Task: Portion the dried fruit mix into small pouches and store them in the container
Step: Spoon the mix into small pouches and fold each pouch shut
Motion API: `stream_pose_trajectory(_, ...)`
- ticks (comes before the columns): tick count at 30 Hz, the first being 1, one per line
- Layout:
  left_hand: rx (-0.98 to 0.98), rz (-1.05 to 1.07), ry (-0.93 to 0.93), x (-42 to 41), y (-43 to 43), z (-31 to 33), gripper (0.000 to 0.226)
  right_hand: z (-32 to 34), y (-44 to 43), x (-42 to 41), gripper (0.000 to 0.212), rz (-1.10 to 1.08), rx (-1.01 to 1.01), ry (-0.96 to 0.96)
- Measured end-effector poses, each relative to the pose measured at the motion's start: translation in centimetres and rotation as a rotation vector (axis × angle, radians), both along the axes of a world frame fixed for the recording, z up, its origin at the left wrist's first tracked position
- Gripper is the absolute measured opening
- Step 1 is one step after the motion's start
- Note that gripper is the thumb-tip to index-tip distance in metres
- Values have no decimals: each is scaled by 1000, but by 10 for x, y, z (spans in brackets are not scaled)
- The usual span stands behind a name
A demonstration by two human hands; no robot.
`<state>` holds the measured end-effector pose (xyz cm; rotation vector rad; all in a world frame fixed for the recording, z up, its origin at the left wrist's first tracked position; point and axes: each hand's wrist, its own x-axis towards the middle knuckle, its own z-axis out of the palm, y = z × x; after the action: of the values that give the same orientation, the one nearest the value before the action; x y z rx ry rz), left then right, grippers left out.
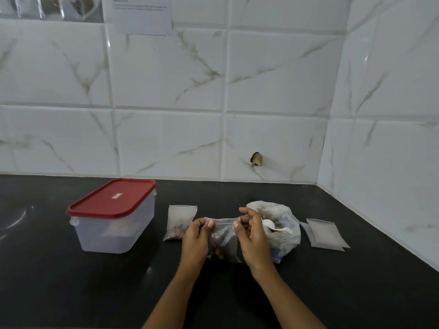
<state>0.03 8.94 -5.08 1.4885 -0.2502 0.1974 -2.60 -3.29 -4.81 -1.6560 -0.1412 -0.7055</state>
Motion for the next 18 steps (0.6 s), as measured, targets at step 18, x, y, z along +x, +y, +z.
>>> stream_pose_trajectory(18, -104, -87, 79, -9, 6, 6, 11, 4, -1, -1, 11, 129, 230, 230)
